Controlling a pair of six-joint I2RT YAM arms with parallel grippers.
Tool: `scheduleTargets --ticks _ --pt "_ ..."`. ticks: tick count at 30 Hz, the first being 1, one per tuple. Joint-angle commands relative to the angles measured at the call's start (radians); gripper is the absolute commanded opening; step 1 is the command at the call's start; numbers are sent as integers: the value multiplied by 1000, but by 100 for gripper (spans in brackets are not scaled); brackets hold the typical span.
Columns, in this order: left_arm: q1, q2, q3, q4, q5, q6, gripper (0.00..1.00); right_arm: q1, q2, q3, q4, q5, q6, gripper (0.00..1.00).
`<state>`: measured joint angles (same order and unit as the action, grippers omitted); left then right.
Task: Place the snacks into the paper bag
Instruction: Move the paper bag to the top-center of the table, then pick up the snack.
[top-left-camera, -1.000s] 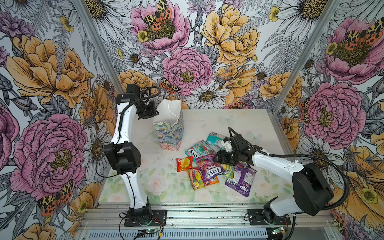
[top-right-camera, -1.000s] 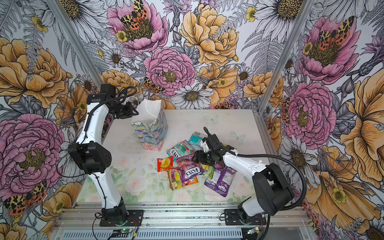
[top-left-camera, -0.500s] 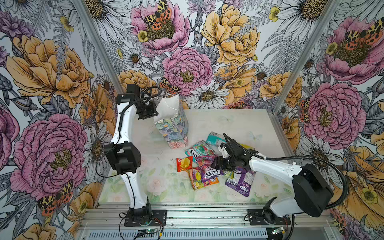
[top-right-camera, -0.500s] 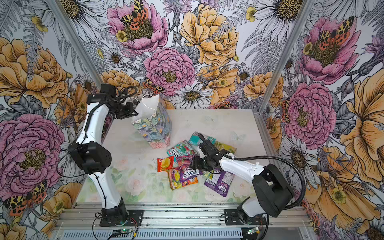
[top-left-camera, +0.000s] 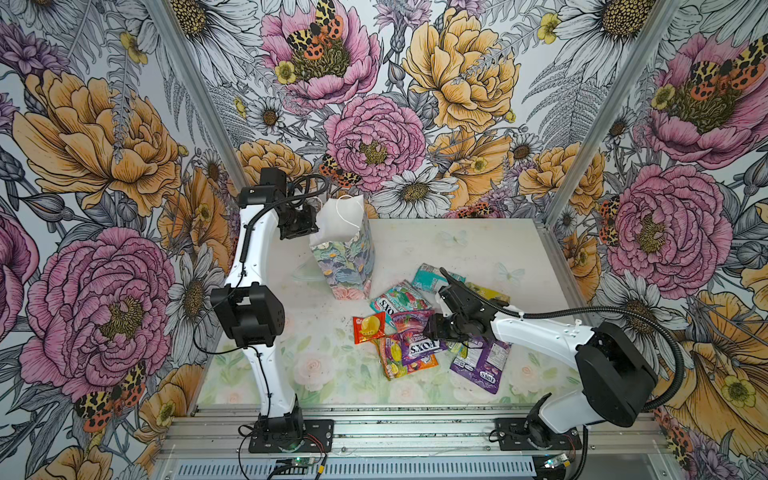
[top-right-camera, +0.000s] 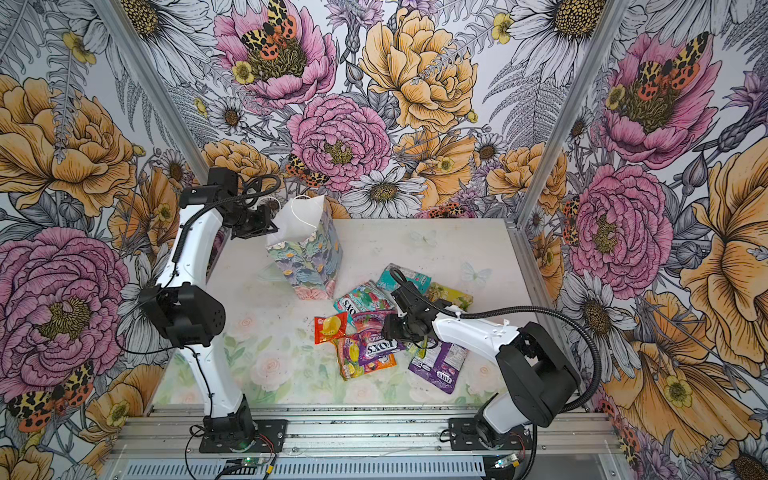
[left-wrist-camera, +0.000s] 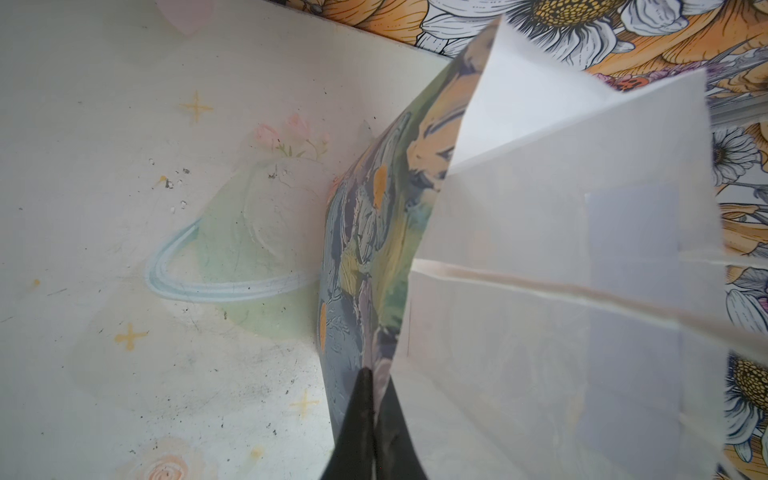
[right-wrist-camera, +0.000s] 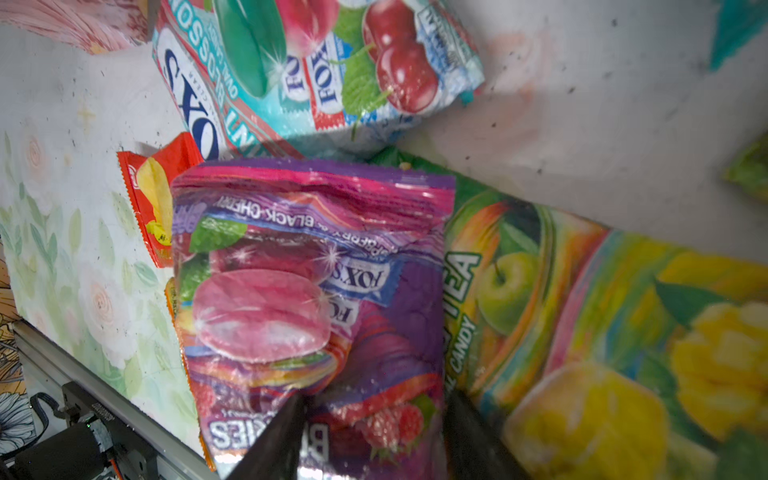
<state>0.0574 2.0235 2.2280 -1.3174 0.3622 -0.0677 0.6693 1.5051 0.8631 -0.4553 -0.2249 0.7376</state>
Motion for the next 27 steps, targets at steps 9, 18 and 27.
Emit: scheduleTargets --ticks 9,18,27 --pt "-23 -20 45 -21 -81 21 0 10 9 66 1 34 -27 4" --pt "-33 -34 40 -21 -106 23 0 10 -48 145 -2 4 -17 0" --pt "-50 -40 44 -21 -126 21 0 10 -98 349 -79 55 -27 0"
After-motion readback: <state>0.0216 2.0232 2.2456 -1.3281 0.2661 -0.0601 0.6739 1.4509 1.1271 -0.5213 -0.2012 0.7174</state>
